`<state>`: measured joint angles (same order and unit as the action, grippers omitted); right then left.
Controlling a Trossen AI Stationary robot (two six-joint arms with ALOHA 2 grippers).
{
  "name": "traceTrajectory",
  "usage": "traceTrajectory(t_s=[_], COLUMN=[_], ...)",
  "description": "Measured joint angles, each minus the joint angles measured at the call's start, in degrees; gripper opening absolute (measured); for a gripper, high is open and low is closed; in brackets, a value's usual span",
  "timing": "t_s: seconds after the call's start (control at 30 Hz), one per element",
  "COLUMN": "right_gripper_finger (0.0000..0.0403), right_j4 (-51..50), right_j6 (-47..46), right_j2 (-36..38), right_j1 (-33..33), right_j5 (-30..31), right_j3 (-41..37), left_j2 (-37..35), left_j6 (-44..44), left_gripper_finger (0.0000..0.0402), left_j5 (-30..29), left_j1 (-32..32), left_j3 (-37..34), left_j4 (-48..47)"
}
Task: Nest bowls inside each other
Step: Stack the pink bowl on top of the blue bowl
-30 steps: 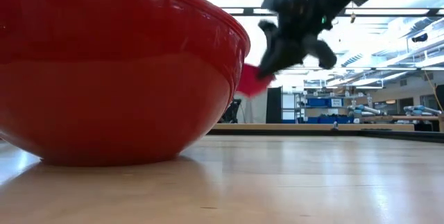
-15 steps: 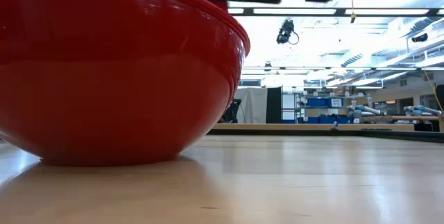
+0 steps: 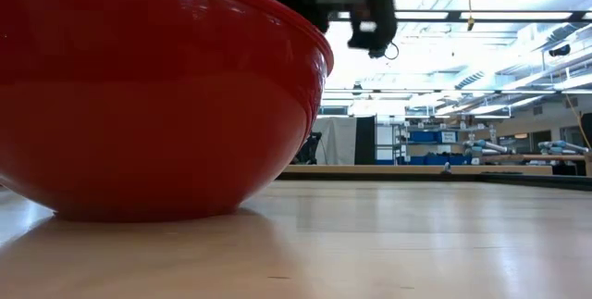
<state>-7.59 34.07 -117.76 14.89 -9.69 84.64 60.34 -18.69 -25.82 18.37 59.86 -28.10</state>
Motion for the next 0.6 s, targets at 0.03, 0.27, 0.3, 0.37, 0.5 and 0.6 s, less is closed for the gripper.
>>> traceTrajectory(t_s=[0.03,0.27,0.3,0.37,0.5,0.6], right_gripper_finger=[0.0038,0.0091,0.0103,0.0126,0.0158,0.0166], right_j4=[-0.26,-1.37,-1.58,-2.64,-4.34,-5.99], right_j6=[-0.36,-1.01,-1.01,-0.88,-0.9,-1.34], right_j2=[-0.65,-1.94,-1.89,-1.16,2.33,6.52], right_j1=[-0.26,-1.26,-1.26,-1.24,-0.8,-0.37], right_j5=[0.43,1.07,1.09,1.31,1.6,3.27], right_j3=[0.23,0.57,0.59,0.57,0.48,0.54], left_j2=[0.0,0.0,0.0,0.0,0.0,0.0], left_j6=[-0.63,-1.7,-1.7,-1.7,-1.67,0.18], left_gripper_finger=[0.0208,0.0208,0.0208,0.0208,0.0208,0.0208], left_j5=[0.04,0.08,0.08,0.08,0.22,0.48], left_j1=[0.16,0.24,0.24,0.24,0.34,1.4], left_j3=[0.0,0.0,0.0,0.0,0.0,0.0], left_j4=[-0.2,-0.37,-0.43,-0.41,-0.42,-0.43])
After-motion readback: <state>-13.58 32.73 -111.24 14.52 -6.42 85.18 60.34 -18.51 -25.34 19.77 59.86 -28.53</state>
